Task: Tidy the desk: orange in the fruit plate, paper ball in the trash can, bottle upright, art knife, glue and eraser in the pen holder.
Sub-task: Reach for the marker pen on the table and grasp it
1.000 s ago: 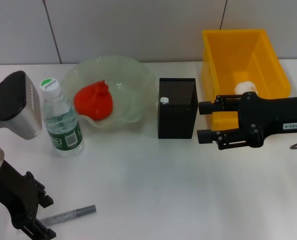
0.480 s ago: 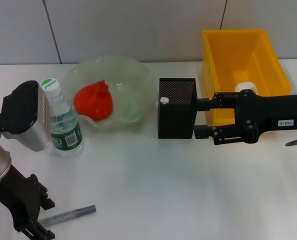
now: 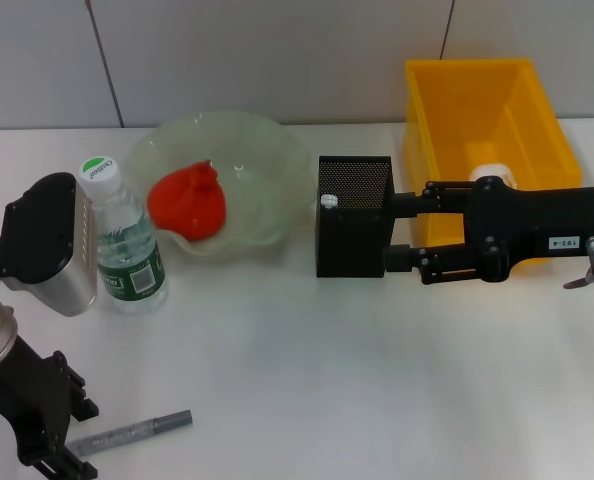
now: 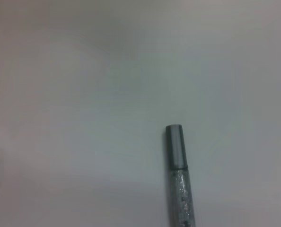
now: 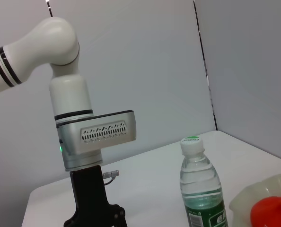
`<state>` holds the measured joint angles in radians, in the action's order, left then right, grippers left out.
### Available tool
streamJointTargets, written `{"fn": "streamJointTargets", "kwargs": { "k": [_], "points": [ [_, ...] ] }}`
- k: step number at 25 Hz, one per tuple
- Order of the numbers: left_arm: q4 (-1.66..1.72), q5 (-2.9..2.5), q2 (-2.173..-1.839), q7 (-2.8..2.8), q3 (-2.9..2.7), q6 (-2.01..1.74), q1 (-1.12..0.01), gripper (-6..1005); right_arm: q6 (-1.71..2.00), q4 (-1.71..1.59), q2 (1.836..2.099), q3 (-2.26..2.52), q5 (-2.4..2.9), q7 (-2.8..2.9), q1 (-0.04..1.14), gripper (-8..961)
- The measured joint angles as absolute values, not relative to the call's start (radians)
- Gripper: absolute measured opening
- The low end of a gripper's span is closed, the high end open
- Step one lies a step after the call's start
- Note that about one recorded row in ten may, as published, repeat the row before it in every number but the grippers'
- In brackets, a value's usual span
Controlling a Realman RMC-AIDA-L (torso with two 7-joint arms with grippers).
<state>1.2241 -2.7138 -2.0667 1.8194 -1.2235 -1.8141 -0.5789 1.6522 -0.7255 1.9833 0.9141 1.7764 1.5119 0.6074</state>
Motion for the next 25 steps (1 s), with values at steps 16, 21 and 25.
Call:
{"fn": "streamJointTargets", "kwargs": {
  "k": [16,21,25],
  "points": [
    [1.206,-2.74,-2.065,1.79,-1.239,-1.769,-0.566,510,1.652,-0.726,1.994,0.911,1.769,1.515,0.595,766],
    [1.194,-2.741,-2.066,1.789,-1.245,-1.756,-0.566,493,1.652,-0.726,1.996,0.91,1.769,1.516,0.595,766],
    [1.187,-2.741,-2.066,1.789,-1.246,-1.753,-0.566,480,1.652,-0.726,1.997,0.91,1.768,1.516,0.595,765]
  ]
}}
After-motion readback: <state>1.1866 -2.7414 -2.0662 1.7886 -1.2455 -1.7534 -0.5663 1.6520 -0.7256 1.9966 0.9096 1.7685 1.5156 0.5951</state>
